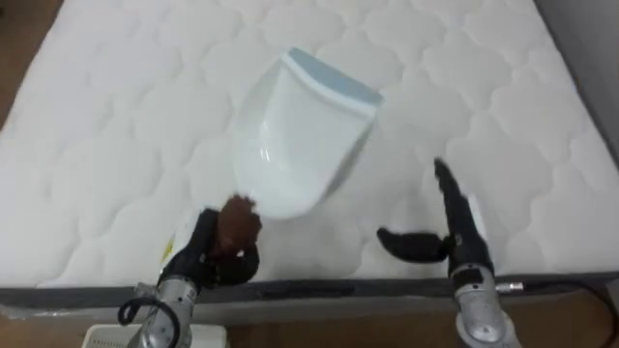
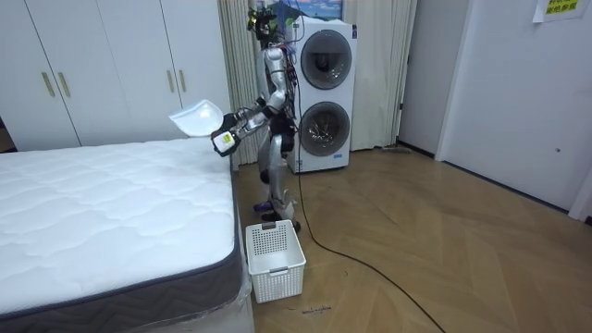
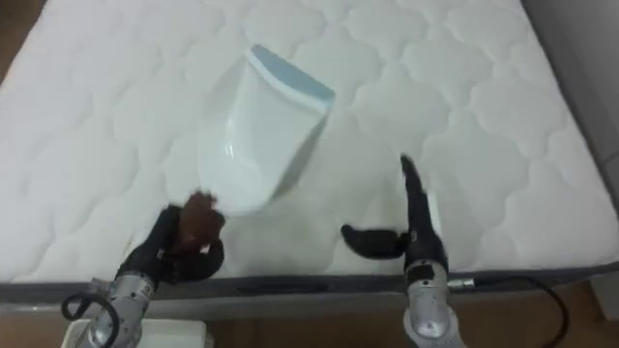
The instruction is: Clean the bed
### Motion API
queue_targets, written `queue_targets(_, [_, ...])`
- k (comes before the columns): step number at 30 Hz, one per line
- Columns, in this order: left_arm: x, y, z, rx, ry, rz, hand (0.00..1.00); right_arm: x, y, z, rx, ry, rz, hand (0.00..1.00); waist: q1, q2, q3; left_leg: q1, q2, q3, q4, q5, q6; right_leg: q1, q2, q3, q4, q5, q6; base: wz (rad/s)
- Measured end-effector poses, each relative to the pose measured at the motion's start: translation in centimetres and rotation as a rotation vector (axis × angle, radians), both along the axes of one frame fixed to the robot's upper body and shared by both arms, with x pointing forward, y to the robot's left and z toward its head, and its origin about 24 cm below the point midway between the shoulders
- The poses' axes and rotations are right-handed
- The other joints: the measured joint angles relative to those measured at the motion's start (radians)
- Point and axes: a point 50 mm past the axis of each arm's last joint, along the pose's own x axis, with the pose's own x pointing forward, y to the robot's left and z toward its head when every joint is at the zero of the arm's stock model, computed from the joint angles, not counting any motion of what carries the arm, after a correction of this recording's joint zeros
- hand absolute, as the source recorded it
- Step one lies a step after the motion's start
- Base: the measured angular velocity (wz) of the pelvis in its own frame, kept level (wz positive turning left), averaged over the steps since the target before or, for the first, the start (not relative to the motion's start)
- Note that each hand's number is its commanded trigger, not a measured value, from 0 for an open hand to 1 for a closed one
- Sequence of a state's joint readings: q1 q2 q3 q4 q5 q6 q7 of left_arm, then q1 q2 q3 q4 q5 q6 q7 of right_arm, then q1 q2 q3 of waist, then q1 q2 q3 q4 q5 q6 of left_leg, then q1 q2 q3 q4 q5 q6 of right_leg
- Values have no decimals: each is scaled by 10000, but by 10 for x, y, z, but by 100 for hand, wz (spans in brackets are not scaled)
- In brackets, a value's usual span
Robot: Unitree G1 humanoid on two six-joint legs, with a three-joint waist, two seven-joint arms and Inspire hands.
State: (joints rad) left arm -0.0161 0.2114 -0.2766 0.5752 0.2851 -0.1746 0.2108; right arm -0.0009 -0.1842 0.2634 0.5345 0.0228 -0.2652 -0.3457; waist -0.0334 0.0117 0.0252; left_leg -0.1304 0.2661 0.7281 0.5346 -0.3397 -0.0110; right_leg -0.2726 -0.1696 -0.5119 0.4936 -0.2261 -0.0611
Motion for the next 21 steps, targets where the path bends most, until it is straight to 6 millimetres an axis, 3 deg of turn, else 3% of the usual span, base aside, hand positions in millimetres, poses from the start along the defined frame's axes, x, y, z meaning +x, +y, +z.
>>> queue_targets(2, [-2,0,-1,-28,100,-59,100,-2,0,-1,23,80,79,0,48,-6,-1,193,-8,84,44,0,-112,-204,171,521,192,-197,-55,-52])
queue_targets(3, [-6,0,-3,-51,164,-24,78,-2,0,-2,35,144,271,0,149,-1,-11,306,-83,-282,77,-6,-153,-231,322,895,296,-258,-142,-91])
queue_targets(4, [-8,1,-5,-54,252,20,0,-1,1,-1,29,181,450,0,231,20,-17,291,-225,-1263,140,14,-181,-197,479,1231,372,-277,-252,-99])
queue_targets(5, [-10,1,-6,-53,303,33,0,-2,1,-2,6,208,540,0,239,38,-25,291,-292,-1727,188,21,-196,-164,570,1384,395,-287,-296,-99])
queue_targets(7, [-14,1,-8,-133,357,37,0,0,-1,0,-197,178,858,0,328,123,-78,343,-694,-3409,150,51,-220,-82,927,2138,401,-291,-390,-96])
queue_targets(8, [-14,1,-7,-175,301,-13,0,0,-2,2,-211,118,832,0,343,145,-83,337,-828,-3662,99,54,-226,-89,989,2313,397,-279,-403,-88])
queue_targets(9, [-13,0,-5,-245,204,-120,0,1,-2,2,-201,73,823,0,360,170,-96,284,-1152,-4000,-225,112,-317,-91,1049,2567,395,-250,-417,-75])
queue_targets(10, [-12,-2,-2,-336,17,-230,0,1,-4,3,-249,64,800,0,365,180,-102,164,-1422,-4159,-629,223,-332,-97,1100,2805,391,-221,-399,-69])
queue_targets(11, [-11,-3,0,-373,-81,-266,0,1,-6,3,-322,63,771,0,384,180,-103,144,-1489,-4177,-747,259,-282,-95,1139,2935,385,-204,-380,-66])
queue_targets(12, [-12,-4,1,-447,-206,-301,0,1,-6,3,-348,78,835,0,419,202,-153,224,-1573,-4253,-816,338,-247,-92,1232,3179,318,-143,-347,-50])
queue_targets(15, [-9,-7,7,-649,-468,-339,0,1,-2,3,-206,43,827,0,383,291,-204,360,-1629,-4318,-944,337,-244,-77,1362,3351,77,79,-332,-38])
queue_targets(21, [-17,-1,-2,-1008,50,65,0,-7,0,-3,-431,317,1061,0,284,167,-139,996,-1829,-4354,-1421,337,-235,307,1257,3350,65,-31,-226,-3])
